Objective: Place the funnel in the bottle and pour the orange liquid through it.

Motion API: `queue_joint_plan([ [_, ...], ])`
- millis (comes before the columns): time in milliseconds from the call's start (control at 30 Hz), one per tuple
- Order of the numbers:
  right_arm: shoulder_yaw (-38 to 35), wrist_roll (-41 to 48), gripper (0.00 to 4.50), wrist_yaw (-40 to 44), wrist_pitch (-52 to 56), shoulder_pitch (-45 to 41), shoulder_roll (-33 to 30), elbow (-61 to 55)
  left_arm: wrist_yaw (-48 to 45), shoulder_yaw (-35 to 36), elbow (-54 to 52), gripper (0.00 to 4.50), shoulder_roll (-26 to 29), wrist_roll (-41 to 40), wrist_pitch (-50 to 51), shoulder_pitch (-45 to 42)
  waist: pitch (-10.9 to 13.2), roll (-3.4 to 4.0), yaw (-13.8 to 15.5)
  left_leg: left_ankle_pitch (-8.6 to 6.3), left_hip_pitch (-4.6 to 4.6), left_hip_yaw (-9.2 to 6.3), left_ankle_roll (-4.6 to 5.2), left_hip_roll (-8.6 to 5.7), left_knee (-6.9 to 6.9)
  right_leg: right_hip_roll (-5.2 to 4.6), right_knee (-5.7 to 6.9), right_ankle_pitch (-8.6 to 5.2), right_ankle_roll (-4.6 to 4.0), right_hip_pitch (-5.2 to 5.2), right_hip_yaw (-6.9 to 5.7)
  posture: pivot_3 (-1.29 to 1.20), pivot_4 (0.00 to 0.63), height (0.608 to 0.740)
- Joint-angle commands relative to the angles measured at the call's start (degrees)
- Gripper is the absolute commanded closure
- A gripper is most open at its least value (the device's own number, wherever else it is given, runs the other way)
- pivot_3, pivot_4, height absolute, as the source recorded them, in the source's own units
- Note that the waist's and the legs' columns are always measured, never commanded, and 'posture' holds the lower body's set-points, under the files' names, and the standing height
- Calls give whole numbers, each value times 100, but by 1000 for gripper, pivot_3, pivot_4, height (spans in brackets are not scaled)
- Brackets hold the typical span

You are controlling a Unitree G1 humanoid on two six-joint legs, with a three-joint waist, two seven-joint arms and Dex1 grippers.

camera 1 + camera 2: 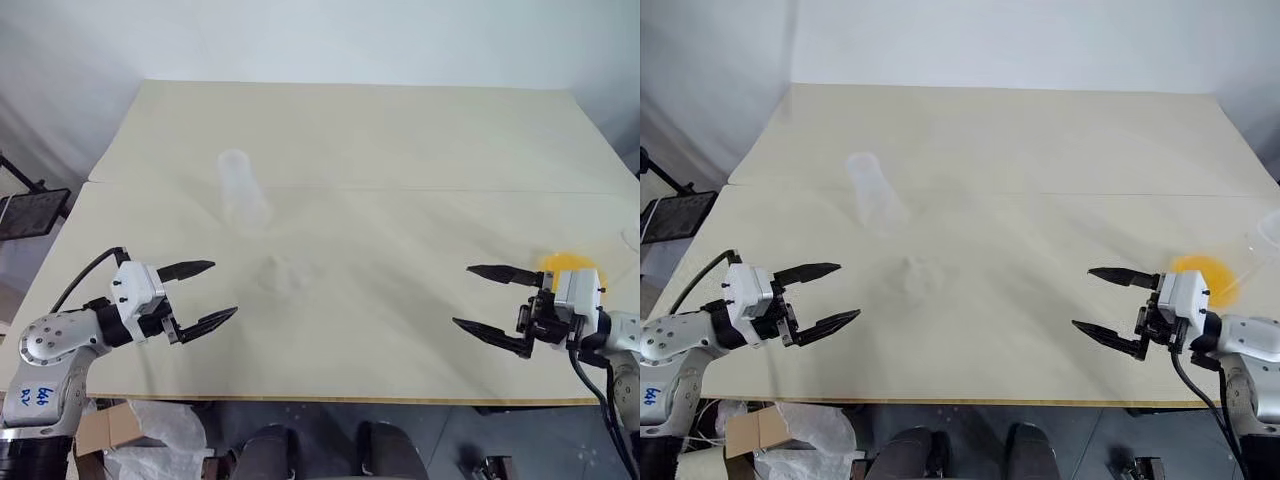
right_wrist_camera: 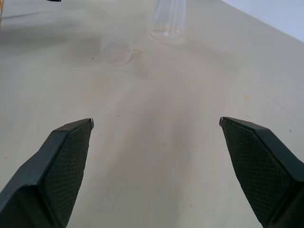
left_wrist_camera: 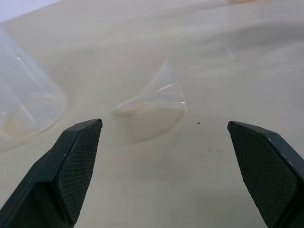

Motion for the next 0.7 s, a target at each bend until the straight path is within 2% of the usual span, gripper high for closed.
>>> queue_joint_plan([
  [33,-172,-16,39,53,-166,-9,-25,41,-33,51,-4,0,77,15,-132,-61,0,0,-4,0,0,1,0,-1,0,-1,-1,0,0,0,1,0,150,740],
  [233,78,38,39,-403,113,-183,298,-238,489,343,148,0,-213,-376,343,-121,0,0,-12,-1,1,0,1,1,1,1,4,0,0,0,0,0,150,740],
  [433,363,217,39,-1725,1017,-996,1095,-692,1722,1104,323,0,-1085,-421,298,365,0,0,-72,-1,7,2,-3,5,-1,2,14,0,0,-5,3,0,150,740],
  [567,542,-56,39,-2434,1304,-1526,1410,-719,2220,1475,566,0,-1484,-334,97,780,1,-1,-23,-3,5,1,-5,1,0,-2,13,0,0,-7,3,0,150,740],
  [700,628,-133,39,-2492,1252,-1668,1487,-772,2624,1600,600,0,-1743,-389,86,865,1,-2,53,-5,1,-9,-3,-2,3,-7,11,0,0,-4,1,0,150,740],
])
